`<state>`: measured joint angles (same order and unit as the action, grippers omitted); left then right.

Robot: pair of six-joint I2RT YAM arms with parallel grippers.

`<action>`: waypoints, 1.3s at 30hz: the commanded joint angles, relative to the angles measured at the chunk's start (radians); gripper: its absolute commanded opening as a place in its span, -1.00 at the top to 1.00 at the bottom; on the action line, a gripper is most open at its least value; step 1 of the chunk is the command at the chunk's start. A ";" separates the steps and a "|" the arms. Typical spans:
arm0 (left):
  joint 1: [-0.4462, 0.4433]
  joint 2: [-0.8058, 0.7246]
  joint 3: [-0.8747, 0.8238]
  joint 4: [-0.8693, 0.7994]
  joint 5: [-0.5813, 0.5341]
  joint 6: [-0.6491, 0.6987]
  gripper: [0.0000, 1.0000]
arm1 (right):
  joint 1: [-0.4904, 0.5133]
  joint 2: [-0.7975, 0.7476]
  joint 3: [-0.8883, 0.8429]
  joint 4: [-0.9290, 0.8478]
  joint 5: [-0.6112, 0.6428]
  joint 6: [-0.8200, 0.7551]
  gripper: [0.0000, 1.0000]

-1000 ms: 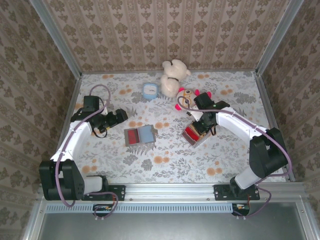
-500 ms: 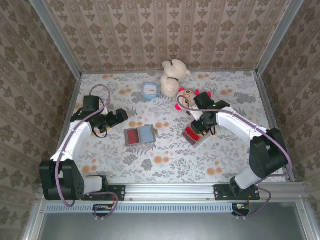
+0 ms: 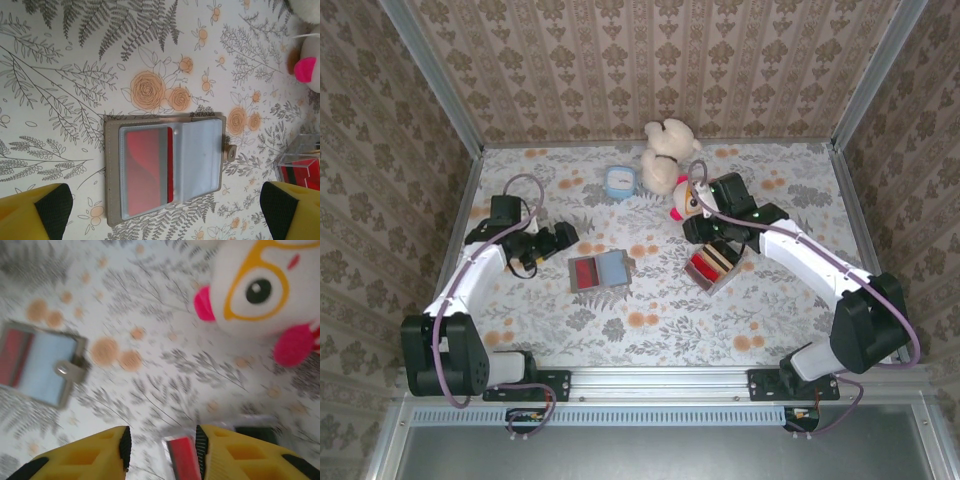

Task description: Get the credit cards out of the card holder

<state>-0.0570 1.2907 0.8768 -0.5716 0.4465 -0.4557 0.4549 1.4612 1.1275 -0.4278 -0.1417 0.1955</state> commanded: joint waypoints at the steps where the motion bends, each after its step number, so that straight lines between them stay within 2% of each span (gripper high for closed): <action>1: 0.005 0.010 -0.031 0.023 0.022 -0.026 -1.00 | 0.034 0.056 0.013 0.162 -0.087 0.250 0.15; 8: 0.006 0.030 -0.057 0.039 0.024 -0.035 -1.00 | 0.198 0.266 0.158 0.162 -0.078 0.310 0.15; 13: 0.006 0.031 -0.068 0.047 0.025 -0.039 -1.00 | 0.261 0.389 0.237 0.177 -0.093 0.360 0.11; 18: 0.006 0.023 -0.054 0.030 0.007 -0.038 -1.00 | 0.333 0.523 0.374 0.067 -0.033 0.345 0.09; 24: 0.005 0.022 -0.049 0.025 -0.003 -0.037 -1.00 | 0.369 0.613 0.452 0.004 -0.036 0.335 0.10; 31: 0.005 0.017 -0.049 0.024 -0.029 -0.047 -1.00 | 0.410 0.723 0.570 -0.090 -0.111 0.287 0.14; 39: 0.006 -0.003 -0.044 -0.003 -0.055 -0.041 -1.00 | 0.399 0.772 0.571 -0.104 -0.109 0.280 0.16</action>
<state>-0.0570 1.3148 0.8238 -0.5442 0.4137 -0.4866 0.8635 2.2131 1.6825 -0.4873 -0.2443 0.4934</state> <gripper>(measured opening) 0.992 0.422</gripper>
